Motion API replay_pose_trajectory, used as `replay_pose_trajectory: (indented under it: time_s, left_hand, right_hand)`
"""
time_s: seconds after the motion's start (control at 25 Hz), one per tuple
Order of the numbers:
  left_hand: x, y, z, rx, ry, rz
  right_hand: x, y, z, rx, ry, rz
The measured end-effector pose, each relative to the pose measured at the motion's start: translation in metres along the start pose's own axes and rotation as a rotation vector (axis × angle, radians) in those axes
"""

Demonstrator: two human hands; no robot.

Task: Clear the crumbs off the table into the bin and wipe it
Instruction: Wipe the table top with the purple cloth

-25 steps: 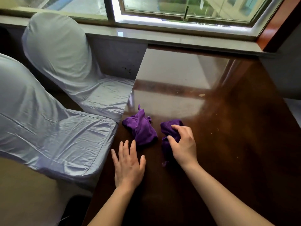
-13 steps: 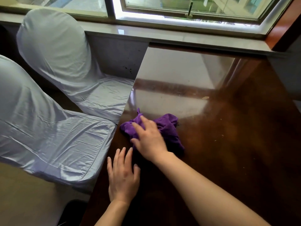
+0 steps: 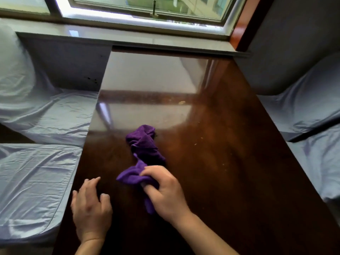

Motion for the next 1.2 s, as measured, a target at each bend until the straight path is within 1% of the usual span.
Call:
replay_pose_trajectory:
  time_s: [0.08, 0.16, 0.2, 0.24, 0.36, 0.44, 0.48, 0.52, 0.6, 0.64, 0.68, 0.76, 0.84, 0.92, 0.96, 1.0, 1.04, 1.12, 1.2]
  left_hand:
    - [0.001, 0.001, -0.003, 0.004, -0.008, 0.018]
    - [0.002, 0.005, -0.012, 0.085, -0.034, 0.034]
    - [0.003, 0.007, -0.018, 0.154, -0.064, 0.041]
    - [0.006, 0.010, -0.025, 0.234, -0.099, 0.052]
    - [0.020, 0.025, -0.066, 0.467, -0.111, 0.110]
    - [0.042, 0.040, -0.106, 0.615, -0.082, 0.211]
    - [0.057, 0.046, -0.127, 0.655, -0.082, 0.281]
    - [0.072, 0.050, -0.142, 0.660, -0.102, 0.343]
    - [0.097, 0.050, -0.156, 0.589, -0.185, 0.416]
    - [0.105, 0.049, -0.156, 0.545, -0.227, 0.441]
    - [0.111, 0.046, -0.152, 0.509, -0.264, 0.453]
    - [0.120, 0.045, -0.142, 0.484, -0.354, 0.457]
    - [0.126, 0.046, -0.139, 0.488, -0.410, 0.462]
    - [0.129, 0.047, -0.138, 0.480, -0.442, 0.462]
    - [0.129, 0.046, -0.137, 0.475, -0.451, 0.463]
    - [0.130, 0.046, -0.136, 0.474, -0.455, 0.465]
    - [0.130, 0.046, -0.134, 0.474, -0.461, 0.470]
    - [0.129, 0.045, -0.132, 0.472, -0.467, 0.474]
    - [0.128, 0.045, -0.133, 0.463, -0.459, 0.475]
  right_hand:
    - [-0.054, 0.035, -0.024, 0.044, -0.032, -0.130]
    - [-0.101, 0.060, -0.046, 0.071, 0.079, -0.245]
    - [-0.117, 0.068, -0.056, 0.095, 0.169, -0.267]
    - [-0.124, 0.072, -0.066, 0.131, 0.266, -0.238]
    - [-0.115, 0.080, -0.104, 0.246, 0.629, 0.043]
    - [-0.103, 0.081, -0.120, 0.242, 0.827, 0.092]
    - [-0.099, 0.082, -0.124, 0.227, 0.867, 0.093]
    - [-0.095, 0.084, -0.126, 0.195, 0.887, 0.090]
    - [-0.098, 0.093, -0.131, 0.116, 0.913, 0.080]
    - [-0.108, 0.099, -0.136, 0.103, 0.921, 0.047]
    - [-0.125, 0.104, -0.145, 0.129, 0.932, 0.014]
    - [-0.172, 0.103, -0.172, 0.238, 0.965, -0.082]
    - [-0.217, 0.084, -0.198, 0.413, 0.977, -0.201]
    - [-0.241, 0.052, -0.212, 0.608, 0.886, -0.277]
    - [-0.242, 0.036, -0.213, 0.654, 0.846, -0.295]
    - [-0.238, 0.022, -0.212, 0.657, 0.831, -0.294]
    - [-0.232, 0.013, -0.209, 0.622, 0.841, -0.286]
    - [-0.219, 0.015, -0.200, 0.492, 0.883, -0.254]
    - [-0.203, 0.038, -0.190, 0.341, 0.864, -0.241]
Point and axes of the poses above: each hand's wrist, its own y-axis away from the middle knuckle, its own x-axis out of the palm, z = x × y, the point moved 6 cm from there along -y, towards the middle knuckle, and after that the axes turned 8 degrees about x, right-handed, at the moved point
